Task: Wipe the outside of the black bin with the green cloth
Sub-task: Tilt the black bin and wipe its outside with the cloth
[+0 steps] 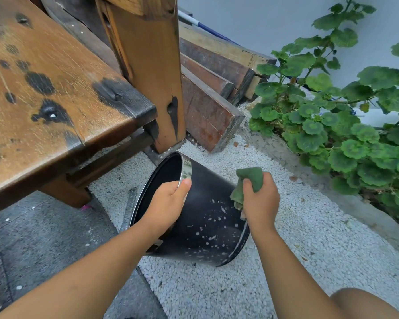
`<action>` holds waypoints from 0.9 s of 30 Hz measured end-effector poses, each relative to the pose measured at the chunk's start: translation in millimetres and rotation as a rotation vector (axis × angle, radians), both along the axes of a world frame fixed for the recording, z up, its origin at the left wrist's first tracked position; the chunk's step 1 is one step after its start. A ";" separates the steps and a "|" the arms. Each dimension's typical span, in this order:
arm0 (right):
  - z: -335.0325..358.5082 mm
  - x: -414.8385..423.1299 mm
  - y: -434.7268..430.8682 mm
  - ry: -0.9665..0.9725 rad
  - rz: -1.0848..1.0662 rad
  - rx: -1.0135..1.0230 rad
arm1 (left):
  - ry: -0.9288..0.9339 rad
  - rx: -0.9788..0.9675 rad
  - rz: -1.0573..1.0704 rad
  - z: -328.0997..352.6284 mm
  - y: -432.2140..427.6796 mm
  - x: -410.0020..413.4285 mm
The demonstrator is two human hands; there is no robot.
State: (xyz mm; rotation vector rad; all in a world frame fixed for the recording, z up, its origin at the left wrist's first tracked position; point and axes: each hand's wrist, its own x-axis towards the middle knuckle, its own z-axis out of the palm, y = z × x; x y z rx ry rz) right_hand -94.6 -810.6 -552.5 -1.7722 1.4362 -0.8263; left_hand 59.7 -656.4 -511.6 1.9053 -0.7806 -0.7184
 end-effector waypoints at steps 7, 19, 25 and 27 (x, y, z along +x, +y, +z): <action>52.3 38.6 43.5 -0.169 0.168 0.014 | 0.144 -0.001 0.135 7.5 -24.8 -8.2; 10.0 56.4 63.0 0.018 0.199 0.043 | 0.217 0.019 0.152 -6.2 -26.0 -15.9; -26.4 23.6 29.8 0.172 0.156 0.106 | 0.136 0.072 0.163 -3.3 -24.2 -12.6; -40.3 9.5 20.6 0.253 0.117 0.100 | 0.128 0.075 0.150 -2.0 -25.1 -12.5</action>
